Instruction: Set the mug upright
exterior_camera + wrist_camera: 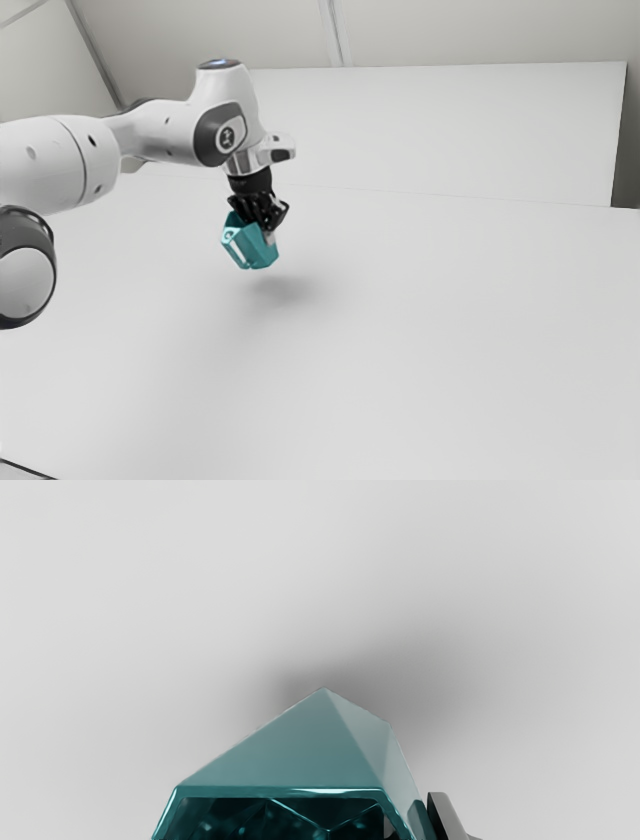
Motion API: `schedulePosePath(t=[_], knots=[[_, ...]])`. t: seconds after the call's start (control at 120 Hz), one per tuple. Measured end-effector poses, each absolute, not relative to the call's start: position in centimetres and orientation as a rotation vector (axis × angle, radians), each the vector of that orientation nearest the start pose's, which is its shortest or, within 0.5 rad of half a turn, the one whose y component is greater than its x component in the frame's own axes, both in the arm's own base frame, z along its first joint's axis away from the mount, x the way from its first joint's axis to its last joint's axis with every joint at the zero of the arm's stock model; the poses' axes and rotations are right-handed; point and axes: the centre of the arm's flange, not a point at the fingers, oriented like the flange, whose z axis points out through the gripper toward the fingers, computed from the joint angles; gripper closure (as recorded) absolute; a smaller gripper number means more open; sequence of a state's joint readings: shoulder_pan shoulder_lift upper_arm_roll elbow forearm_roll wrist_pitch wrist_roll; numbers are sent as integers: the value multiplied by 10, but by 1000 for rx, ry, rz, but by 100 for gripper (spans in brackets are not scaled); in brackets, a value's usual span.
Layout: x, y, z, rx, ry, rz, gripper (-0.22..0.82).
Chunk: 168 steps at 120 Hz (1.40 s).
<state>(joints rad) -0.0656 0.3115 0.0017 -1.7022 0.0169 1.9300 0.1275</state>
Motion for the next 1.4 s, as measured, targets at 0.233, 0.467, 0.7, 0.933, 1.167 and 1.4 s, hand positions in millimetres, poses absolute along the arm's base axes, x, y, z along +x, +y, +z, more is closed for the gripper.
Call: schedulePosePath(t=[0.233,0.467,0.7,0.933,1.167,1.4], knots=[[633,-45,382,-3104,294,145,78],[635,-47,364,-3102,274,160,78],[637,-51,345,-3101,265,179,78],[639,-53,341,-3084,282,169,44],[638,-56,384,-3079,299,71,15],[612,-54,495,-3088,284,-114,5]])
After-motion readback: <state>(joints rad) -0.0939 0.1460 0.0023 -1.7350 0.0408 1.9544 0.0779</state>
